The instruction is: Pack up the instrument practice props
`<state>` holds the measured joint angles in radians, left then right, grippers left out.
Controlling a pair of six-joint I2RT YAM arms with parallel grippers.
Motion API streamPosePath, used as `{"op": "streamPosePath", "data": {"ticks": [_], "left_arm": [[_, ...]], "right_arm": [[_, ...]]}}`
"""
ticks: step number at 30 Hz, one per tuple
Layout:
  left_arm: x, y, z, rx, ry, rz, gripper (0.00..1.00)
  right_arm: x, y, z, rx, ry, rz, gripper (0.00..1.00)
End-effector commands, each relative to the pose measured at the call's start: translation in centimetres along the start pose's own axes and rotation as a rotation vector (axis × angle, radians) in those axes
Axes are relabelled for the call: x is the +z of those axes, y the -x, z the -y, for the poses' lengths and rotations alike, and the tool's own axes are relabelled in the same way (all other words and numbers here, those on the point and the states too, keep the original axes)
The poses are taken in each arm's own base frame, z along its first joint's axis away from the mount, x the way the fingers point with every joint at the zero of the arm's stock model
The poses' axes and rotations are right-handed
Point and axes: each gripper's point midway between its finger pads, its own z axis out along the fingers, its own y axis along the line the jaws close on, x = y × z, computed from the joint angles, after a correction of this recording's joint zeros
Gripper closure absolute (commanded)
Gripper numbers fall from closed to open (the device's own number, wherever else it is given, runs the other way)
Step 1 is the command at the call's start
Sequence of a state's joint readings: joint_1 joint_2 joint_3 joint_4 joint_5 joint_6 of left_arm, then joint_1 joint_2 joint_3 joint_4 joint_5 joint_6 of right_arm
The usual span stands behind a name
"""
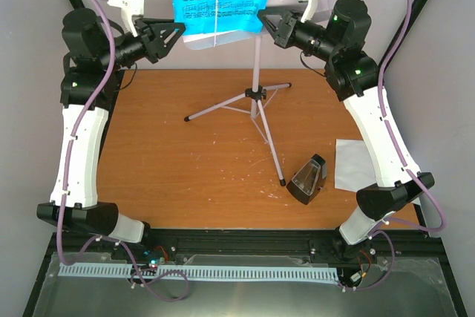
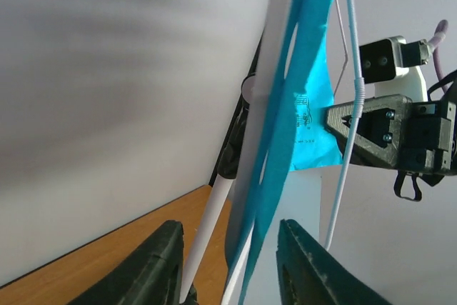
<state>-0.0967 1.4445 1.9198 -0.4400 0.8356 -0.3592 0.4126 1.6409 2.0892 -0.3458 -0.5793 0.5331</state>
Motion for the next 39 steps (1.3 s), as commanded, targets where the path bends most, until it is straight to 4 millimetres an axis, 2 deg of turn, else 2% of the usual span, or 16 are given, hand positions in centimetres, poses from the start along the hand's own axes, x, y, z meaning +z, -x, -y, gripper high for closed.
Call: {"op": "streamPosePath", "data": {"ticks": [1,9,12,15,19,23,27,32,35,39], "left_arm": [[-0.6,1.3,1.8,0.031,-0.036,0.022,0.66],[-0.8,1.4,2.0,0.034,-0.037,0.027,0.96],[-1.0,1.6,2.3,0.038,-0.038,0.032,1.00],[-1.2,1.6,2.4,0.041,-0.029,0.037,1.00],[-1.6,1.9,2.6,0.052,-0.017,0.052,1.00],[-1.7,1.9,2.8,0.050,-0.024,0.054,1.00],[-1.7,1.9,2.8,0.051,-0.027,0.054,1.00],[-1.6,1.8,2.9,0.046,-0.033,0.053,1.00],[-1.7,1.9,3.1,0.047,-0.040,0.055,1.00],[-1.8,1.8,3.3,0.046,-0.048,0.052,1.00]], "right_arm": [[0.2,0.1,0.0,0.004,0.017,0.004,0.97],[0.1,0.0,0.2,0.001,0.009,0.005,0.97],[-0.1,0.0,0.5,-0.003,-0.013,0.013,0.95],[-1.1,0.4,0.9,-0.031,-0.070,0.046,0.78],[-3.4,1.6,1.1,-0.090,-0.173,0.117,0.53],[-4.4,2.1,-0.4,-0.109,-0.141,0.137,0.42],[-3.3,1.7,-3.8,-0.068,0.050,0.103,0.38],[0.0,0.7,-7.4,-0.065,0.187,0.031,0.33],[1.6,1.0,-8.7,-0.051,0.247,0.019,0.32],[3.1,1.3,-9.2,-0.028,0.300,0.022,0.33]]}}
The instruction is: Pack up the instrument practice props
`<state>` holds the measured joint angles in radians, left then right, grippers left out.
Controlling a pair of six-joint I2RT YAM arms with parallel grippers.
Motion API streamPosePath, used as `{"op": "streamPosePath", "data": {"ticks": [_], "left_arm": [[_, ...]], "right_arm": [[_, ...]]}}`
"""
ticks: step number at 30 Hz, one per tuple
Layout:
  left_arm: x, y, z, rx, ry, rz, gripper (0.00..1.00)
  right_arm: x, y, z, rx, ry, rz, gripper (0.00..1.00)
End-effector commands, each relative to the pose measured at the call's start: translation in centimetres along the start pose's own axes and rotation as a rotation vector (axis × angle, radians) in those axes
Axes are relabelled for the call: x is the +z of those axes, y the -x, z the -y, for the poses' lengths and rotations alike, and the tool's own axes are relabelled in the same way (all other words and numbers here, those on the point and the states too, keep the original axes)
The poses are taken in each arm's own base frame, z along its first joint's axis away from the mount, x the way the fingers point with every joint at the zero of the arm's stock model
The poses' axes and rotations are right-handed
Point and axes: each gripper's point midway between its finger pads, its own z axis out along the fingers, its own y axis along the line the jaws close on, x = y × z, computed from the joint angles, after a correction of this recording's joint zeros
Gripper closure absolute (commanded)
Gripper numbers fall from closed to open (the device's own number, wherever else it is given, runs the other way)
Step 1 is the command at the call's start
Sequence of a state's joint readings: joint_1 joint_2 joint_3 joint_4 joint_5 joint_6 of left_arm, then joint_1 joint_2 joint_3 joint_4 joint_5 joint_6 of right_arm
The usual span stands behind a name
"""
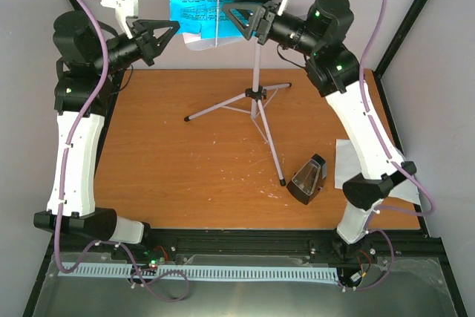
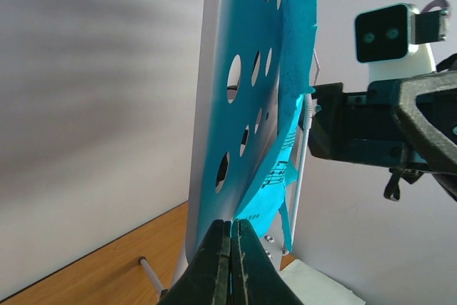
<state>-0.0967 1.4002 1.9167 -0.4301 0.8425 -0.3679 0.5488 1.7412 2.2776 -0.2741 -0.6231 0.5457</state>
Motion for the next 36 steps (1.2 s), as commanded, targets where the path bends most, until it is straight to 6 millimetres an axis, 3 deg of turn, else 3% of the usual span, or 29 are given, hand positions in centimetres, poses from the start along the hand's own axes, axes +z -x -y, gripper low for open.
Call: {"op": "streamPosePath", "data": {"ticks": [1,17,25,26,28,29,36], "left_arm": [[-0.5,0.8,1.3,0.017,-0.031,0.020,1.00],[-0.4,0.4,1.8,-0.008,-0.064,0.006,1.00],[-0.6,0.6,2.1,-0.003,-0.071,0.011,1.00],[-0.6,0.5,2.1,-0.004,-0.071,0.010,1.00],[-0.6,0.6,2.1,-0.005,-0.071,0.011,1.00],[-0.6,0.6,2.1,-0.006,-0.070,0.011,1.00],[-1.3,1.3,2.0,0.013,-0.016,0.061,1.00]], "right_arm": [[1.1,0.7,-1.4,0.032,0.086,0.001,0.33],[3.3,2.4,-2.0,0.046,0.241,0.089,0.63],[3.8,2.4,-1.3,0.052,0.241,0.106,0.66],[3.9,2.4,-1.2,0.053,0.243,0.107,0.70],[4.0,2.4,-1.3,0.044,0.256,0.110,0.91],[4.0,2.4,-1.5,0.035,0.268,0.110,0.96],[3.7,2.3,-2.5,-0.062,0.312,0.115,0.97]]}}
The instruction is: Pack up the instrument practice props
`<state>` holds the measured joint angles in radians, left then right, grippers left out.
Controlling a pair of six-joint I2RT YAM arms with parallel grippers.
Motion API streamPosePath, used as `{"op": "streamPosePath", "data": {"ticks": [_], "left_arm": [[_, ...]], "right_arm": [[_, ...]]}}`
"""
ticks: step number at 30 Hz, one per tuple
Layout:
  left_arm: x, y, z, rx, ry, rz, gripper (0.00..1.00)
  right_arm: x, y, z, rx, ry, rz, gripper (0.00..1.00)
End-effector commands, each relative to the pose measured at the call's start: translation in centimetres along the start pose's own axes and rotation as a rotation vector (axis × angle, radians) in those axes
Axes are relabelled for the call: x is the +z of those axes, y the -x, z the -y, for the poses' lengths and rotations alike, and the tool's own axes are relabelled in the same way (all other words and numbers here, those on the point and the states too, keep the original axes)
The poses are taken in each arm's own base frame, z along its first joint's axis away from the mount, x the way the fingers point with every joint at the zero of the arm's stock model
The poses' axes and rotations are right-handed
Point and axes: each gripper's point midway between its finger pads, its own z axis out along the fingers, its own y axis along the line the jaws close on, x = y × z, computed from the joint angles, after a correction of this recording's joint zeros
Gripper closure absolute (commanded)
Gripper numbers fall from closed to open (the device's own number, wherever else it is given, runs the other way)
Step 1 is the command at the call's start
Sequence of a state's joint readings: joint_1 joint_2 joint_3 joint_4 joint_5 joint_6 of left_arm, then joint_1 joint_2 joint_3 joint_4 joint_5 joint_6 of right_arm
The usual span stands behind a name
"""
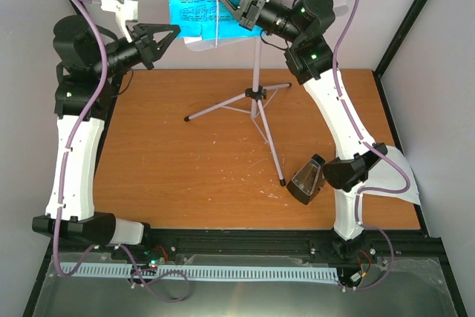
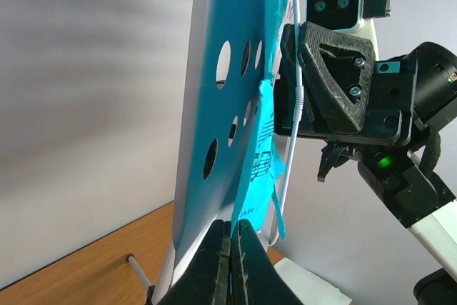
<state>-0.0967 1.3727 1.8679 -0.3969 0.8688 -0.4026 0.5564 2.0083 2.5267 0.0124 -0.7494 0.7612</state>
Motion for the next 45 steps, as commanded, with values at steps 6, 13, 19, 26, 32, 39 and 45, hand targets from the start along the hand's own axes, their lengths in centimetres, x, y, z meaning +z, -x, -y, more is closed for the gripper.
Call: {"op": "streamPosePath", "data": {"ticks": [6,13,19,26,32,39,45], "left_arm": [[-2.2,2.9,0.5,0.028,0.064,0.104,1.00],[-5.5,4.5,-0.3,0.062,0.166,0.175,1.00],[-10.0,6.6,-3.6,0.107,0.382,0.229,1.00],[-17.3,6.9,-8.3,0.074,0.670,0.303,1.00],[-19.0,1.5,-10.8,-0.034,0.773,0.311,1.00],[-18.3,-12.5,-14.5,-0.380,0.688,0.230,1.00],[-18.1,-20.0,-14.4,-0.538,0.652,0.150,1.00]], "right_arm": [[-0.1,1.1,-2.8,-0.157,0.104,0.036,0.97],[-0.1,1.4,-2.6,-0.168,0.086,0.051,0.97],[-0.2,1.4,-2.1,-0.174,0.052,0.049,0.97],[-0.3,1.5,-1.1,-0.159,0.004,0.060,0.97],[-0.4,1.3,-0.9,-0.164,-0.019,0.056,0.91],[-1.0,1.4,-1.5,-0.189,-0.033,0.043,0.65],[-2.2,1.3,-3.7,-0.252,-0.011,0.022,0.35]]}}
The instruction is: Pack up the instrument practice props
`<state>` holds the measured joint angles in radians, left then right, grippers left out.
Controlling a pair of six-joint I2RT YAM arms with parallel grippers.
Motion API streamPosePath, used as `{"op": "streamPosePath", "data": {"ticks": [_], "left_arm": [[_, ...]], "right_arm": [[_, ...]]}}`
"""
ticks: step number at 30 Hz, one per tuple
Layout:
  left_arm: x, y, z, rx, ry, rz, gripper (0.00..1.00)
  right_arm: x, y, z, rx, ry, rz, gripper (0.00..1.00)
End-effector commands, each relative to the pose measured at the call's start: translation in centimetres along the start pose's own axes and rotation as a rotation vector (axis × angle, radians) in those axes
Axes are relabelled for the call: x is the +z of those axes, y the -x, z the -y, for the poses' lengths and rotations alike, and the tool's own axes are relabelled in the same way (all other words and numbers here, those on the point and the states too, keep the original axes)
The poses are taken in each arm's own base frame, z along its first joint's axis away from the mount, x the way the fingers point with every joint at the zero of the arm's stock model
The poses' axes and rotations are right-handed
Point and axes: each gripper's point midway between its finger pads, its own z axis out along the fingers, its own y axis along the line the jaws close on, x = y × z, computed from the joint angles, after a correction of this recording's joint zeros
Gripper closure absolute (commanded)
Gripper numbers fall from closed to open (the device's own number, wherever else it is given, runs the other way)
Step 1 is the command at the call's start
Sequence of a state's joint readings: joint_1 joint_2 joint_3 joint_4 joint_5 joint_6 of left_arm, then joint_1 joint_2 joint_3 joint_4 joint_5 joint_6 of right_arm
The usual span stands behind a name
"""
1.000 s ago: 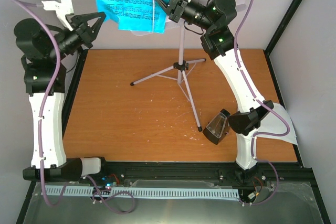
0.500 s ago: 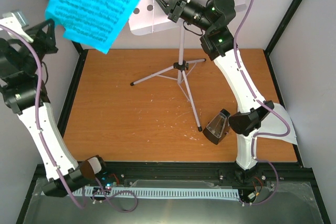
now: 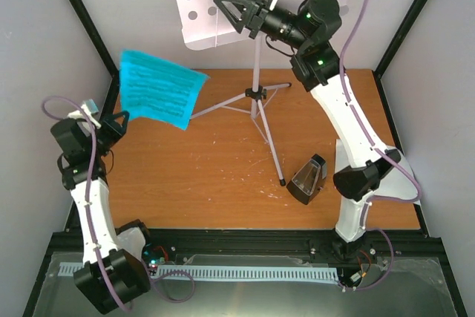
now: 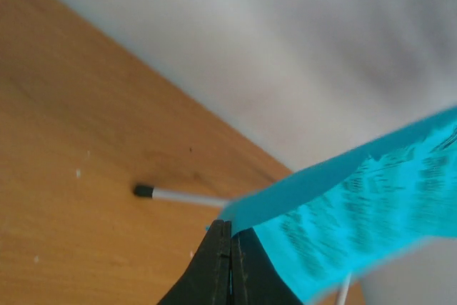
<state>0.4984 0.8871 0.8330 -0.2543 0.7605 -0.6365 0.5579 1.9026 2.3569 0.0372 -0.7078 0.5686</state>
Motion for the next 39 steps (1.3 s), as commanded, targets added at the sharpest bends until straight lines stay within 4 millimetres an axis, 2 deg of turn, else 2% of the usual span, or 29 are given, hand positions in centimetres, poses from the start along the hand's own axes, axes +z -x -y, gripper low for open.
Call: {"op": "streamPosePath", "data": {"ticks": [1,5,11,14,15,19,22,27,31,33,37,39], "left_arm": [[-1.2,-1.7,1.5,-0.006,-0.076,-0.015,1.00],[-0.4,-5.6,-1.5,-0.117,-0.059,-0.086,1.00],[0.7,-10.7,-5.4,-0.267,-0.051,-0.169,1.00],[0.9,-11.9,-6.7,-0.292,-0.026,-0.190,1.00],[0.9,-12.1,-6.9,-0.296,-0.020,-0.194,1.00],[0.9,-12.7,-7.5,-0.309,0.003,-0.208,1.00],[0.8,-12.5,-6.2,-0.336,-0.059,-0.223,1.00],[0.2,-11.0,-1.8,-0.352,-0.227,-0.287,1.00],[-1.0,-9.3,1.8,-0.304,-0.312,-0.335,1.00],[-1.1,-9.4,3.0,-0.316,-0.337,-0.384,1.00],[-1.3,-9.3,4.8,-0.305,-0.392,-0.412,1.00],[-1.2,-9.3,4.8,-0.320,-0.409,-0.412,1.00]], "right_arm": [[-1.6,2.2,-3.7,-0.096,0.048,0.020,0.30],[-2.4,1.9,-4.5,-0.121,0.040,-0.012,0.14],[-5.0,0.5,-4.5,-0.132,-0.073,-0.048,0.06],[-7.2,-0.1,-4.9,-0.161,-0.139,-0.036,0.02],[-8.3,0.2,-5.7,-0.185,-0.162,-0.019,0.01],[-12.0,-1.0,-5.5,-0.230,-0.298,-0.006,0.00],[-14.8,-2.2,-3.9,-0.241,-0.460,-0.023,0.00],[-18.9,-5.7,-1.2,-0.216,-0.670,-0.094,0.00],[-22.1,-9.4,1.0,-0.154,-0.813,-0.147,0.00],[-24.3,-11.1,1.9,-0.104,-0.906,-0.150,0.00],[-27.6,-14.2,2.0,-0.043,-0.991,-0.193,0.00],[-29.0,-15.2,1.8,-0.025,-1.022,-0.212,0.00]]}}
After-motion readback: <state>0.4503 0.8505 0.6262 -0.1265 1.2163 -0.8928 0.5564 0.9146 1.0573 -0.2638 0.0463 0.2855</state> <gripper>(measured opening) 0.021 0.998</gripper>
